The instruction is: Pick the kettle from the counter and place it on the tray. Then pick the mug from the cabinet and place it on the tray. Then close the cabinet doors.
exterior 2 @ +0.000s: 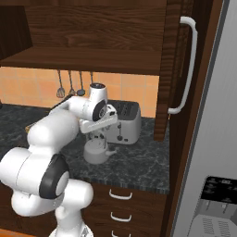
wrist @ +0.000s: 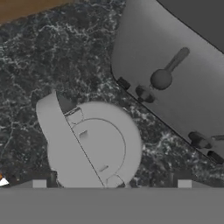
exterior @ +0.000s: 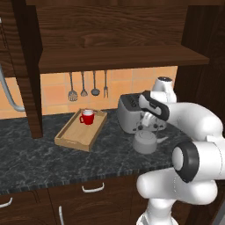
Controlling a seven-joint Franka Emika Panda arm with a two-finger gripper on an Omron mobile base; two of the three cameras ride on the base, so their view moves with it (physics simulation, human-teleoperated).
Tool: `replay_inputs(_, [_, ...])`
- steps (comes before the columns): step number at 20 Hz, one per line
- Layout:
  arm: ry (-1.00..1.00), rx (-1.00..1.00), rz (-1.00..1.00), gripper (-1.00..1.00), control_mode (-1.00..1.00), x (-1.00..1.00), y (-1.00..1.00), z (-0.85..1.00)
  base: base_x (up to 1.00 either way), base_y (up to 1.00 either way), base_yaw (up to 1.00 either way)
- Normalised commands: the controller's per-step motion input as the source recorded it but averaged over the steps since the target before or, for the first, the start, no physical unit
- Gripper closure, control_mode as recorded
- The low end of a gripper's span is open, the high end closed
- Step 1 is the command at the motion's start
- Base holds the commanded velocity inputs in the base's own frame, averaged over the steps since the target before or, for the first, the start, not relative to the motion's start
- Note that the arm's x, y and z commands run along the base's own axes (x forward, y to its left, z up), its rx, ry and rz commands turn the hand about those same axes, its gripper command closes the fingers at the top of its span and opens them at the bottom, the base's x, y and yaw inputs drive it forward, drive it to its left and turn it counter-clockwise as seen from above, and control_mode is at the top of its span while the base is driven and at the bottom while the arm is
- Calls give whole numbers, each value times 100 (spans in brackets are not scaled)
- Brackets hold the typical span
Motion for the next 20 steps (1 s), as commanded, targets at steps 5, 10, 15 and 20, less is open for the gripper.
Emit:
replay_inputs(5, [7,-1,9,-100,-100,41,-1,-17,0,0,0])
replay_inputs(10, [2,-5,9,-100,-100,-2,-3,-21,0,0,0])
replay_inputs(15, [-3,0,9,100,-100,-47,-7,-14,0,0,0])
replay_inputs(20, [-7,-1,7,100,-100,-52,0,-8,0,0,0])
